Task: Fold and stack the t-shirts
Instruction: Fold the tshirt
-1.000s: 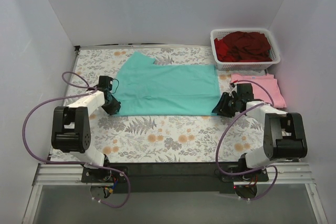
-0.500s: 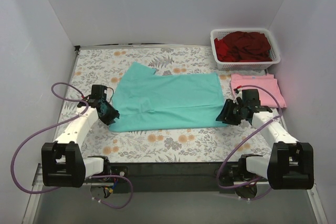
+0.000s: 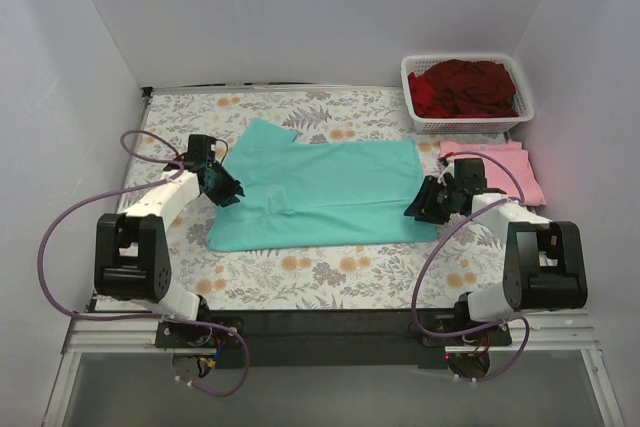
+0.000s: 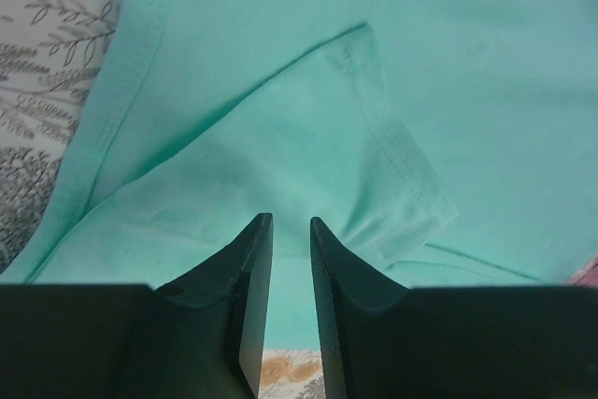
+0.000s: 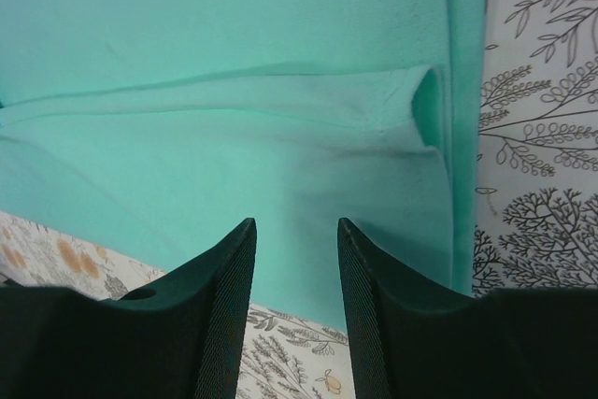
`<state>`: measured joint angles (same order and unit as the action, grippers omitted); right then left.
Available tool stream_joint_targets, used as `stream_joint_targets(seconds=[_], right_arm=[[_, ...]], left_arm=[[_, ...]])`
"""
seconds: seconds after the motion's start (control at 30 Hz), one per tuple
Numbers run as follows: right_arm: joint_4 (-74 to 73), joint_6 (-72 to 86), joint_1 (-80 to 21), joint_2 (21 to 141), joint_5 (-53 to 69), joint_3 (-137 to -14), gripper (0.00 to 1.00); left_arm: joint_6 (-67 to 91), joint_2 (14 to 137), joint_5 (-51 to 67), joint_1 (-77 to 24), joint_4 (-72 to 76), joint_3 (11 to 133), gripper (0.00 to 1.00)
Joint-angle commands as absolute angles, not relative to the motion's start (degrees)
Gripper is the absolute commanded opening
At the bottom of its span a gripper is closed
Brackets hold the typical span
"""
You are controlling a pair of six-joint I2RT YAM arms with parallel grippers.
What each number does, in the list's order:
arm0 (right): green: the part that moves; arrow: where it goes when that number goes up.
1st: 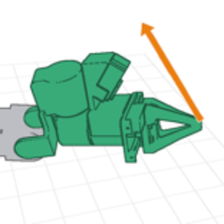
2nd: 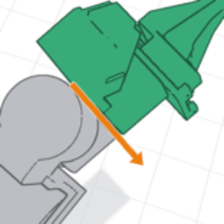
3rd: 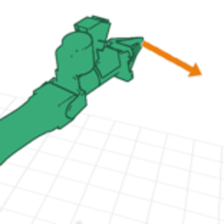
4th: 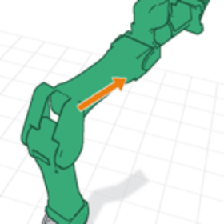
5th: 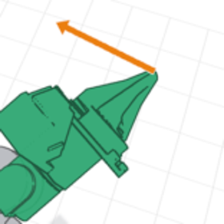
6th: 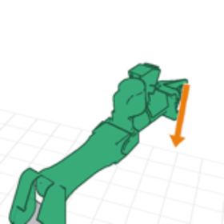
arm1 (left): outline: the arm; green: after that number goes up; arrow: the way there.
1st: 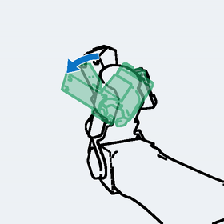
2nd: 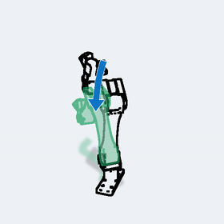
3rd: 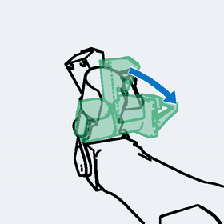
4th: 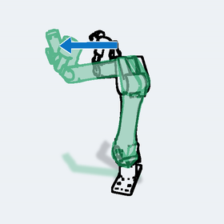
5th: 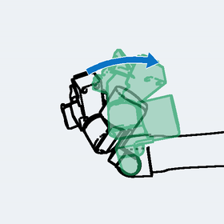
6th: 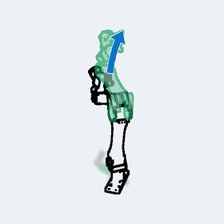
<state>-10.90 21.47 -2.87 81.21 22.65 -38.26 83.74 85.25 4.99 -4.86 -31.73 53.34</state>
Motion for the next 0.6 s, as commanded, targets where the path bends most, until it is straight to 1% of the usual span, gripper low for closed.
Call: stream_joint_targets(seconds=[0.0,0.2,0.33,0.47,0.57], right_arm=[[-5.81,22.67,-1.58,83.40,22.50,-39.12,0.47],[-4.22,22.76,-0.53,84.64,22.33,-36.83,0.46],[-4.13,22.33,2.45,84.73,22.32,-34.64,0.46],[-4.22,21.71,2.81,84.99,23.90,-33.84,0.46],[-4.13,21.71,2.81,84.81,25.13,-33.84,0.46]], left_arm=[[84.02,88.85,6.77,-5.62,-28.66,57.04,0.22],[83.94,95.87,3.88,-5.80,-27.16,60.20,0.21],[84.11,98.08,-3.85,-4.84,-27.77,60.56,0.19],[83.94,98.53,-4.74,-4.22,-27.51,60.73,0.19],[83.67,96.52,-4.48,-4.31,-27.60,61.35,0.20]])
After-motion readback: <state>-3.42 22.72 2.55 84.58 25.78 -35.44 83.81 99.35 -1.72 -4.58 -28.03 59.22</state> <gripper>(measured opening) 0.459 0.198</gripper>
